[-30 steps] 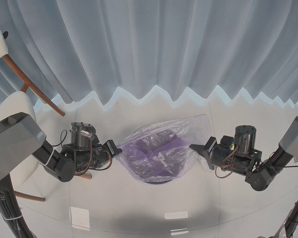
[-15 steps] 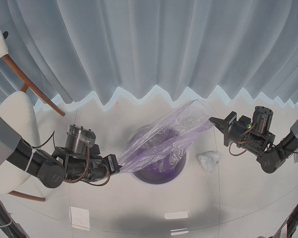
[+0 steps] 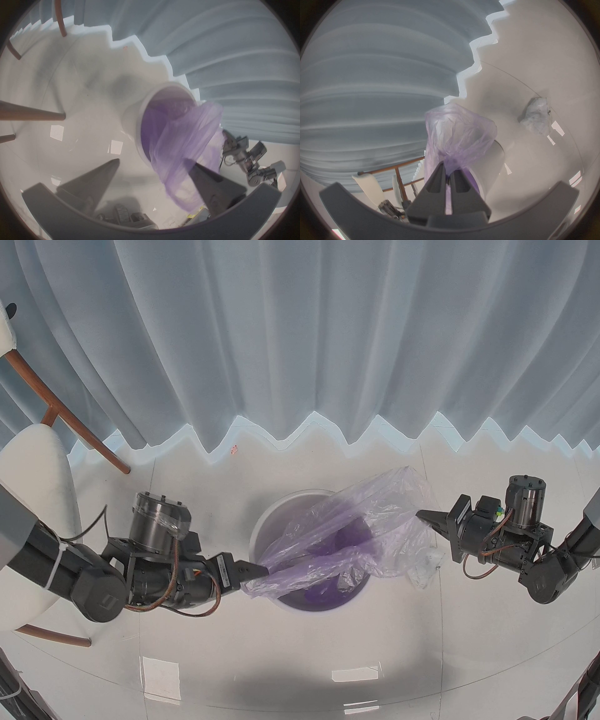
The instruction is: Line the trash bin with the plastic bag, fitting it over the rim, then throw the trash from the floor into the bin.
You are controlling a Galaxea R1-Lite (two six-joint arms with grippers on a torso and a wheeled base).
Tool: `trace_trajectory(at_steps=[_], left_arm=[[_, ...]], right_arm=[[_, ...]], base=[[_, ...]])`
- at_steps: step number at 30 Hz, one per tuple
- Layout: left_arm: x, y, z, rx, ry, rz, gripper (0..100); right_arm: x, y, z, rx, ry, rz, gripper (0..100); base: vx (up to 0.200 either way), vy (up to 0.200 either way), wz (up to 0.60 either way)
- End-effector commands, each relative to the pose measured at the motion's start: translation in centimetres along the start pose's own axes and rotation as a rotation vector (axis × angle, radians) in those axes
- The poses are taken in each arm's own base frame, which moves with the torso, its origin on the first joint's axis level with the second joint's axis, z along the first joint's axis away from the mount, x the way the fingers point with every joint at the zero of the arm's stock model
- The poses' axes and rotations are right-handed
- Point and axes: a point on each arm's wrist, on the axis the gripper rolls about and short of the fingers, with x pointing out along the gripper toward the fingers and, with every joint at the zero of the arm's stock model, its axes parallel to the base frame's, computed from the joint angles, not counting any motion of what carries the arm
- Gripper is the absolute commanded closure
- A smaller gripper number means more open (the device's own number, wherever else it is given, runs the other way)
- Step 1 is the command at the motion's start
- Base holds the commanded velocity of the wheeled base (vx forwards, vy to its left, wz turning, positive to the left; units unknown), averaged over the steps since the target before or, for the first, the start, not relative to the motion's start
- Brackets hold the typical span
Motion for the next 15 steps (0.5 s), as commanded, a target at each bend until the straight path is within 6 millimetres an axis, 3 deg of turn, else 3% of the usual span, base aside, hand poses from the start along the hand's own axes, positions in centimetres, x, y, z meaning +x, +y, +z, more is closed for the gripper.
trace_trajectory(at_steps=[1, 5, 11, 15], left_arm=[[-2.9, -0.2, 3.3, -0.020, -0.135, -0.045, 0], [-4.1, -0.2, 4.3, 0.018, -0.188, -0.059, 0], [-4.1, -0.1, 2.4, 0.178, -0.147, -0.036, 0], [-5.4, -1.9, 2.4, 0.278, -0.204, -0.118, 0]], right_arm=[[-0.9, -0.9, -1.3, -0.039, 0.074, -0.023, 100], [-0.9, -0.8, -2.0, -0.047, 0.106, -0.018, 100], [-0.9, -0.7, -2.7, -0.052, 0.129, -0.016, 100], [-1.0, -0.3, -3.5, -0.069, 0.151, -0.004, 100]], base=[[0.000, 0.000, 0.00], [0.000, 0.000, 0.00], [0.000, 0.000, 0.00], [0.000, 0.000, 0.00]])
